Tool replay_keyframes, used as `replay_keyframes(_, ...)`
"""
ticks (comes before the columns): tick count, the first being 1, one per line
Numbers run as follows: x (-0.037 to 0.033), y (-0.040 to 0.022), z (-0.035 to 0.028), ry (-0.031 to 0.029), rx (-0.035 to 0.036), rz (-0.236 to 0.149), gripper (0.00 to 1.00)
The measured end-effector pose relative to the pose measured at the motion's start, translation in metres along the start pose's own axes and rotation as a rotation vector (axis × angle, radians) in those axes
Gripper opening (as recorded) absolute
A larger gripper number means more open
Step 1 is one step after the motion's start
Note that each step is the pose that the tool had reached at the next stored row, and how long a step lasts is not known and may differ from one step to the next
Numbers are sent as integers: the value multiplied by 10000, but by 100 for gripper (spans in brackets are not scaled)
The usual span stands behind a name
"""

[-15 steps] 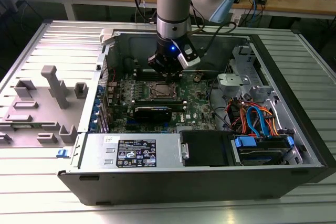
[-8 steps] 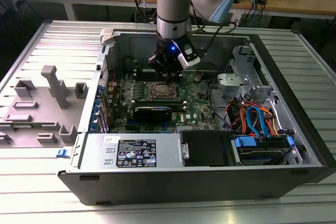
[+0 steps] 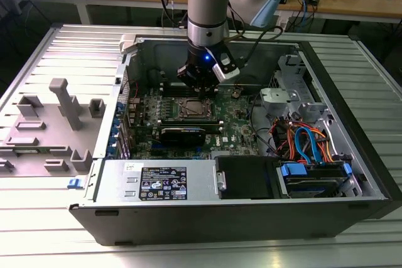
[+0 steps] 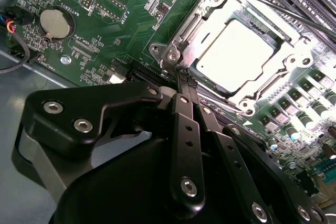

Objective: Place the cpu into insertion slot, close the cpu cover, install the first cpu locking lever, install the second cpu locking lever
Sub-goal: 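Install the first cpu locking lever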

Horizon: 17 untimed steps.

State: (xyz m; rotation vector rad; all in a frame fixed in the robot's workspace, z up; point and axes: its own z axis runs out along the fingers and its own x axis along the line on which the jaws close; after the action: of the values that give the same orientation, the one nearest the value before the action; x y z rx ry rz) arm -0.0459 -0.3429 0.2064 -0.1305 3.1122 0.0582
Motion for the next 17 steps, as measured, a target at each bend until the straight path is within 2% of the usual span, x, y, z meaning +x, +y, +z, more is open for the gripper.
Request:
replay_keyframes(4,1,-2,11,8,66,-1,11)
replay_keyframes(11,-6,-13,22,7,69,0,11)
replay_keyframes(13,-10,-15,47,7,74,0,11)
replay_keyframes(15,-11,-11,50,1,10,1,11)
replay_keyframes(17,-13,-8,53,-12,-109,2,11)
